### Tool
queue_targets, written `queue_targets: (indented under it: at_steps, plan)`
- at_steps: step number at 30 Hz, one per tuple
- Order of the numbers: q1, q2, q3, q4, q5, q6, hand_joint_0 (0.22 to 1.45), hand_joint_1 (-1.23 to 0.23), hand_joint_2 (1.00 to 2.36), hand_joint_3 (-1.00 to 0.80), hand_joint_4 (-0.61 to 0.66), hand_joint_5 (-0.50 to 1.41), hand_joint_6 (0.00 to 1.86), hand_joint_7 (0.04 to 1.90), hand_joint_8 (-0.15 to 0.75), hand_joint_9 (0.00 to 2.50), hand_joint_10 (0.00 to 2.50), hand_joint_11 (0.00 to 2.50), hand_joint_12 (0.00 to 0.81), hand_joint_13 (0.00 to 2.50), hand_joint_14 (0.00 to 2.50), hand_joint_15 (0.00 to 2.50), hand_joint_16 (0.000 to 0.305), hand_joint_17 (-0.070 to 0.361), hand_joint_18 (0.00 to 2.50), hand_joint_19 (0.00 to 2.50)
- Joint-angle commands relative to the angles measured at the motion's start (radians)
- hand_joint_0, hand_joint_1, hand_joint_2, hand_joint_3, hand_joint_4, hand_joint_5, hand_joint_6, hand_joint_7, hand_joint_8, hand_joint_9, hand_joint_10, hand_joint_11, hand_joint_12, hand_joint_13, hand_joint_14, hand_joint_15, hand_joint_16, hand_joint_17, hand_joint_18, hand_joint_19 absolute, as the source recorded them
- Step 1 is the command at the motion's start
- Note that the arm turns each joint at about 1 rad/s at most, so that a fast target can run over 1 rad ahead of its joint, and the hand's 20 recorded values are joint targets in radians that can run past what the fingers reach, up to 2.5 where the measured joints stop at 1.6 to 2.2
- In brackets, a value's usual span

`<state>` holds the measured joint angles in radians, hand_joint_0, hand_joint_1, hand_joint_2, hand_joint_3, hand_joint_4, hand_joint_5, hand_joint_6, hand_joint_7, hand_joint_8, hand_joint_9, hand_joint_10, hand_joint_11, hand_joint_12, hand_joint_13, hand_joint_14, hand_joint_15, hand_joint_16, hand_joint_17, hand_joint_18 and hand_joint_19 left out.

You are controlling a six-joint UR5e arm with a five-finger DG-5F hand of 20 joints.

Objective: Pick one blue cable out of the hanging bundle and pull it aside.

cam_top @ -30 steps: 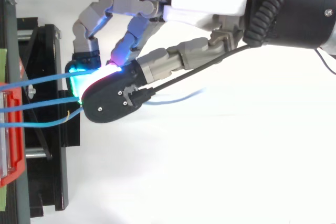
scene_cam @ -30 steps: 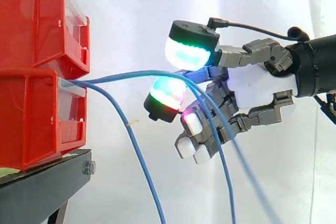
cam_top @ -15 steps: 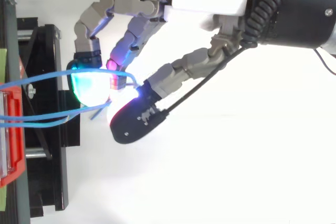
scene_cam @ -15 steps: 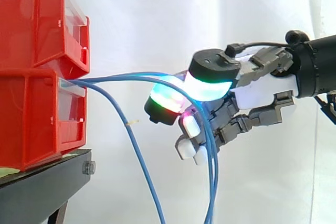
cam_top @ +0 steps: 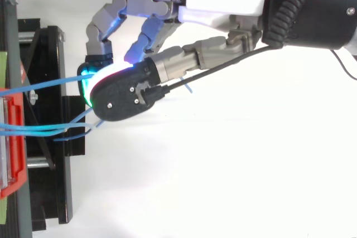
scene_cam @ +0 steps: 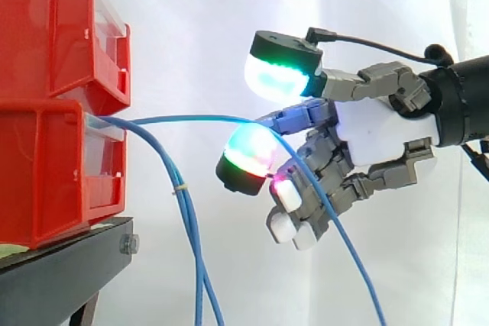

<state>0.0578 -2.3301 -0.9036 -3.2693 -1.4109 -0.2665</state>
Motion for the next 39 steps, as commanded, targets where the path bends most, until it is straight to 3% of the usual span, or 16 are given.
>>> queue_targets:
  at_steps: [1, 7, 13, 16, 23, 39]
  plan:
    - [-0.003, 0.0, 0.0, -0.006, 0.0, 0.001, 0.53, -0.42, 1.0, -0.5, 0.02, -0.11, 0.84, 0.86, 0.239, 1.04, 0.02, 0.52, 0.267, 0.84, 0.02, 0.47, 0.046, 0.103, 0.65, 0.51]
    - [-0.006, -0.002, -0.001, -0.012, 0.009, 0.027, 0.53, -0.46, 1.0, -0.5, 0.04, -0.11, 0.83, 0.85, 0.246, 1.04, 0.02, 0.53, 0.27, 0.83, 0.02, 0.48, 0.046, 0.104, 0.65, 0.51]
    - [-0.006, -0.002, -0.064, -0.009, 0.009, 0.158, 0.52, -0.48, 1.0, -0.5, 0.06, -0.1, 0.78, 0.87, 0.247, 1.03, 0.02, 0.52, 0.277, 0.84, 0.02, 0.48, 0.047, 0.106, 0.66, 0.51]
    - [-0.001, -0.002, -0.084, 0.0, 0.007, 0.193, 0.51, -0.48, 1.0, -0.5, 0.06, -0.1, 0.78, 0.86, 0.253, 1.03, 0.02, 0.51, 0.277, 0.84, 0.02, 0.47, 0.047, 0.107, 0.66, 0.51]
    - [0.002, -0.002, -0.126, 0.063, 0.013, 0.21, 0.53, -0.54, 1.0, -0.5, 0.05, -0.1, 0.79, 0.89, 0.245, 1.03, 0.02, 0.53, 0.27, 0.84, 0.02, 0.48, 0.046, 0.104, 0.65, 0.5]
    - [0.004, -0.002, -0.118, 0.062, 0.012, 0.208, 0.57, -0.68, 1.02, -0.21, 0.02, -0.12, 0.92, 0.91, 0.249, 1.03, 0.02, 0.54, 0.263, 0.85, 0.02, 0.47, 0.046, 0.103, 0.68, 0.49]
